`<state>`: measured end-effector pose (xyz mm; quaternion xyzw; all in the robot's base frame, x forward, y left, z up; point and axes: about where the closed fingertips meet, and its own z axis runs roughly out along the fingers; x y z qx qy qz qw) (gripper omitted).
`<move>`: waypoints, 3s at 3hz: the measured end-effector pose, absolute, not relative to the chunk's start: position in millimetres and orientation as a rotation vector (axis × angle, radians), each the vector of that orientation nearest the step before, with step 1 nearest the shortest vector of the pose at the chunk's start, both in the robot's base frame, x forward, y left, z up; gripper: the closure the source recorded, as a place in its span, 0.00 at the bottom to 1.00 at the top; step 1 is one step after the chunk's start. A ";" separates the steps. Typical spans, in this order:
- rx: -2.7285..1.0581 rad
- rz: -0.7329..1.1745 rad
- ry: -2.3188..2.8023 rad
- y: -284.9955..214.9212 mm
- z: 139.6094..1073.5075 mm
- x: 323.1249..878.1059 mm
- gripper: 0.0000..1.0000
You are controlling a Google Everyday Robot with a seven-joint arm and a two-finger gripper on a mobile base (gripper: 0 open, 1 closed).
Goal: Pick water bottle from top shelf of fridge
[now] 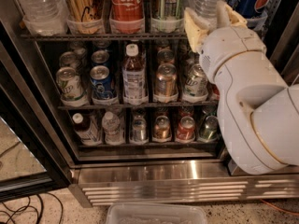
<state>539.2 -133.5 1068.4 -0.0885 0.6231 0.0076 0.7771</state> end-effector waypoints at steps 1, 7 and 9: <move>-0.176 -0.002 1.354 -136.8 1068.5 545.1 0.44; -0.119 -0.080 1.377 -149.6 1069.9 575.5 0.33; -0.106 -0.116 1.388 -155.6 1066.5 593.7 0.33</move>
Offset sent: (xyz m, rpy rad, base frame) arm 0.0180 -0.0135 -0.0022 -0.0097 0.0148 -0.0878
